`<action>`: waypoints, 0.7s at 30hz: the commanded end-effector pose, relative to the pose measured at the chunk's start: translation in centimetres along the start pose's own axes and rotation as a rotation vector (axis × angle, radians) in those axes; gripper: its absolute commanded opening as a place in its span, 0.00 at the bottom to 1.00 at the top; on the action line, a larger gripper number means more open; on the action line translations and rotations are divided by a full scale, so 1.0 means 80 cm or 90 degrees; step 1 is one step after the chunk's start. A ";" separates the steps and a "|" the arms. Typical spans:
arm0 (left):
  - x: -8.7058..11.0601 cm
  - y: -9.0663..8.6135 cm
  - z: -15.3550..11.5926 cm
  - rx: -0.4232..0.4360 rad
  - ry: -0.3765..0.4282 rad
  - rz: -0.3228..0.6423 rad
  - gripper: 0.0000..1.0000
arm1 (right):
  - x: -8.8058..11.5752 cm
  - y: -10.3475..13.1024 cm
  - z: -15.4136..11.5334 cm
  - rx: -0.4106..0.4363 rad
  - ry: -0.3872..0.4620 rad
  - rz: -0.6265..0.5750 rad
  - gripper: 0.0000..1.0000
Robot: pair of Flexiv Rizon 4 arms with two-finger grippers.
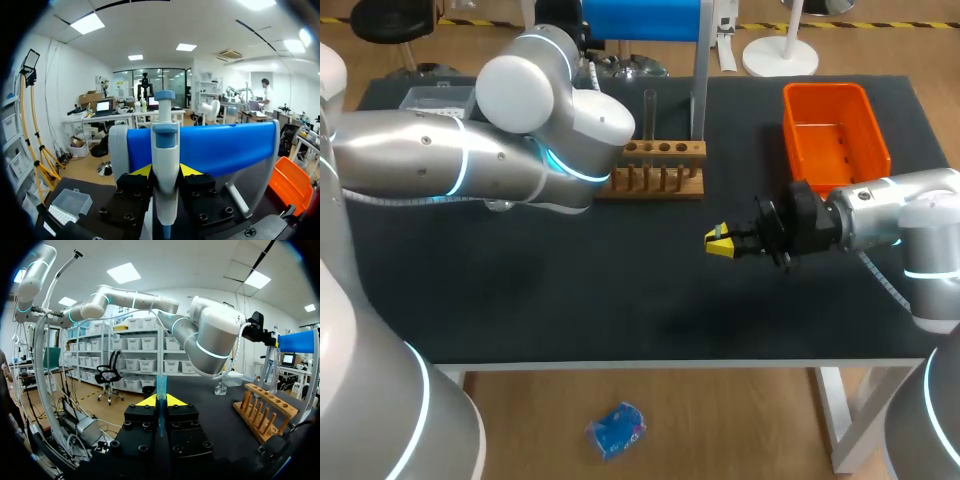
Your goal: Invert the test tube, pick up the pipette, mount the tip to pipette, aspirate from beaker and dispense into the tube, eject the tip, return the pipette, and cap with the stopper.
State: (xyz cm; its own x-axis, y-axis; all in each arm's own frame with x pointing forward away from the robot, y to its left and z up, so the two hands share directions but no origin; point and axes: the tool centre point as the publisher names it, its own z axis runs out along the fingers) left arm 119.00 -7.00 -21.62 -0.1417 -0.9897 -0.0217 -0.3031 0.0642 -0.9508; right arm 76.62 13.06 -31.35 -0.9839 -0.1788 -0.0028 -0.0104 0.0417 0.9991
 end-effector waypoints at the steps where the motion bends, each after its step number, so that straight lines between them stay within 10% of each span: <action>1: 0.000 -0.005 -0.004 0.002 -0.002 0.000 0.00 | 0.000 0.001 0.000 0.002 0.000 0.000 0.00; 21: -0.002 -0.049 -0.016 0.040 -0.015 0.016 0.00 | 0.000 0.001 0.000 0.002 0.000 0.000 0.00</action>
State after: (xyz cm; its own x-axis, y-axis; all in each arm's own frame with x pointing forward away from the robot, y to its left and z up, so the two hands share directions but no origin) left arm 119.04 -6.85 -17.84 -0.1261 -0.9905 -0.0543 -0.2332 0.0828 -0.9689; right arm 76.62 13.06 -31.35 -0.9839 -0.1788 -0.0028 -0.0104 0.0417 0.9991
